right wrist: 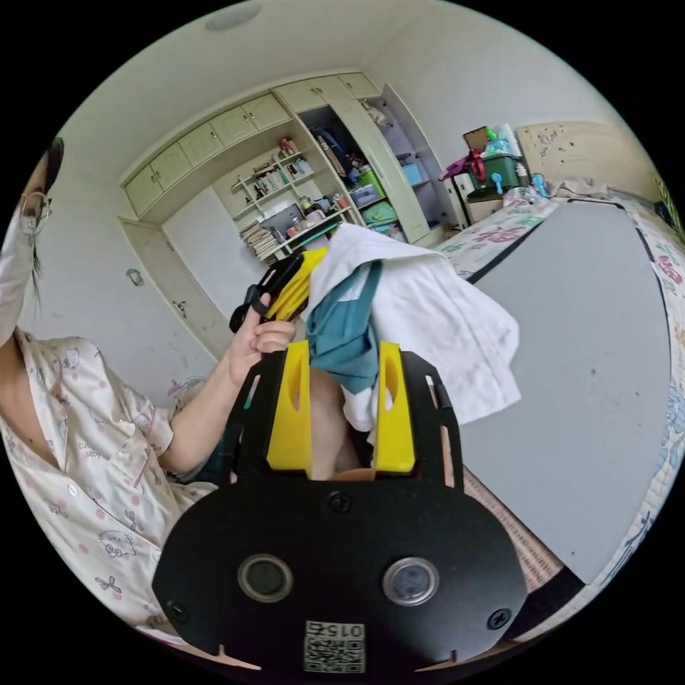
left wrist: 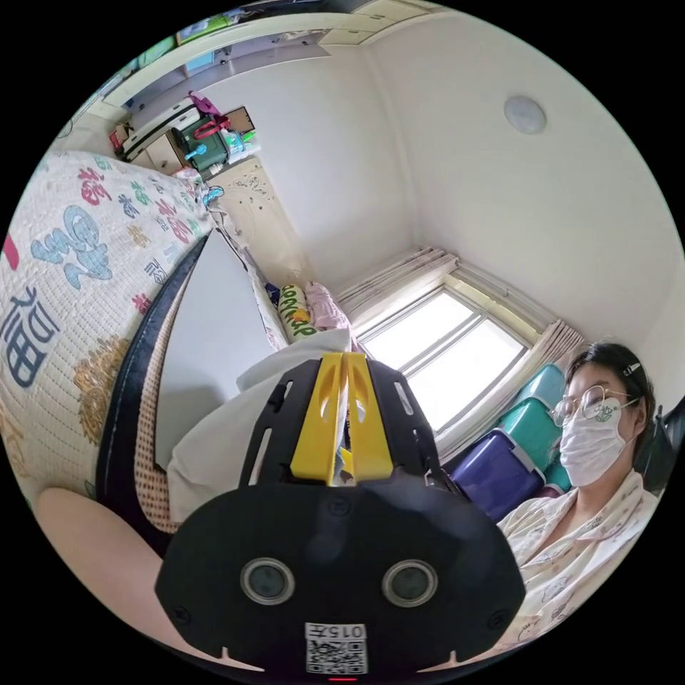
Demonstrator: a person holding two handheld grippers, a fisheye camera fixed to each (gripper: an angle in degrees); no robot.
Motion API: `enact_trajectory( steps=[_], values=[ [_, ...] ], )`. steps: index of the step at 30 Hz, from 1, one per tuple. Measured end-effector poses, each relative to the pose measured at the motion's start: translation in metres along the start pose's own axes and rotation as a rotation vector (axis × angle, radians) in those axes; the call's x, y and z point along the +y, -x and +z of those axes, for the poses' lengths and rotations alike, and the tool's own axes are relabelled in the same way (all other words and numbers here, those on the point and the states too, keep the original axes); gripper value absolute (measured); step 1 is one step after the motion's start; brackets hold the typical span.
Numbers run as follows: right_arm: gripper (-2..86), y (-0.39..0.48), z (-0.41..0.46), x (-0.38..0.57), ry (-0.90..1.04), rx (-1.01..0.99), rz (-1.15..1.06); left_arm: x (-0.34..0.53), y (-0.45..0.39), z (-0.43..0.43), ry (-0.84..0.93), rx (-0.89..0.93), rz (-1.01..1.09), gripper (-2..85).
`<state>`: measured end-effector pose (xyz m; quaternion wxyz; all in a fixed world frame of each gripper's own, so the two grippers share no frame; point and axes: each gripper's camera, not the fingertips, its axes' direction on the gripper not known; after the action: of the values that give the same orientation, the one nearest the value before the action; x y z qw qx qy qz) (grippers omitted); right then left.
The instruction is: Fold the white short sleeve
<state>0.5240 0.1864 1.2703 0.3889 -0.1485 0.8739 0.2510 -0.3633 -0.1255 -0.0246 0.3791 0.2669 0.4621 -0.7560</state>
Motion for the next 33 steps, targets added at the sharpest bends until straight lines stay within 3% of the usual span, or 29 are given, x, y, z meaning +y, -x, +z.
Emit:
enact_trajectory(
  steps=[4, 8, 10, 16, 25, 33],
  values=[
    [12.5, 0.023, 0.043, -0.033, 0.025, -0.060, 0.018, 0.002, 0.004, 0.008, 0.009, 0.027, -0.017, -0.7],
    [3.8, 0.043, 0.044, -0.060, -0.003, 0.020, 0.009, 0.002, 0.004, 0.014, 0.007, 0.036, -0.023, -0.7],
    [2.5, 0.047, 0.014, -0.080, -0.108, 0.191, 0.051, 0.000, 0.003, 0.010, -0.025, 0.015, -0.024, -0.8],
    [1.4, 0.044, -0.102, -0.138, -0.317, 0.406, 0.150, -0.004, -0.005, -0.007, -0.066, 0.023, 0.033, -0.9],
    [1.2, 0.031, -0.125, -0.146, -0.340, 0.576, 0.348, 0.027, 0.011, -0.034, -0.064, -0.319, -0.038, -0.9],
    [1.2, 0.057, -0.147, -0.177, -0.415, 0.751, 0.408, 0.008, -0.029, -0.066, -0.253, -0.459, 0.058, -0.9]
  ],
)
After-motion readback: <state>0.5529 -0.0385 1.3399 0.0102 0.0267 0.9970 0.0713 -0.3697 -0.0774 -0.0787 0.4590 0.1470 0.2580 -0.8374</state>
